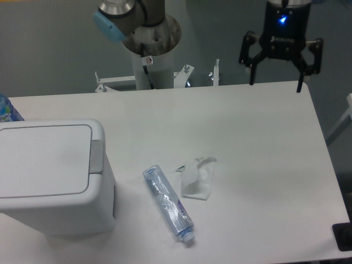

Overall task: Open the trash can
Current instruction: 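Move the open gripper toward the white trash can's lid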

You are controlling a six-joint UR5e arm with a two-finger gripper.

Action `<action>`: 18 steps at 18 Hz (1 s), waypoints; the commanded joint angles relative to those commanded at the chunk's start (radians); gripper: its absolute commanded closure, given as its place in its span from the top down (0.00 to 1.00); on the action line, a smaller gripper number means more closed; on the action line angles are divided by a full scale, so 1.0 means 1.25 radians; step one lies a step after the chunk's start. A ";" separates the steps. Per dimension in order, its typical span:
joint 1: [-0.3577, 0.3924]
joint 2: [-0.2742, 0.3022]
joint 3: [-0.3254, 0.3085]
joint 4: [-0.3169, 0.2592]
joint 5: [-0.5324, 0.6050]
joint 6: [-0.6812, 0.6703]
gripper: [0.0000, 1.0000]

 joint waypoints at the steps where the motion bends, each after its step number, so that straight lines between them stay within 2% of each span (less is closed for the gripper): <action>1: -0.014 -0.001 0.000 0.009 0.000 -0.025 1.00; 6: -0.065 -0.009 0.004 0.009 -0.001 -0.134 1.00; 9: -0.121 -0.026 0.009 0.009 -0.002 -0.292 1.00; 12: -0.163 -0.042 0.011 0.012 -0.005 -0.393 1.00; 15: -0.204 -0.054 0.012 0.012 -0.055 -0.486 1.00; 18: -0.208 -0.063 0.011 0.012 -0.131 -0.544 1.00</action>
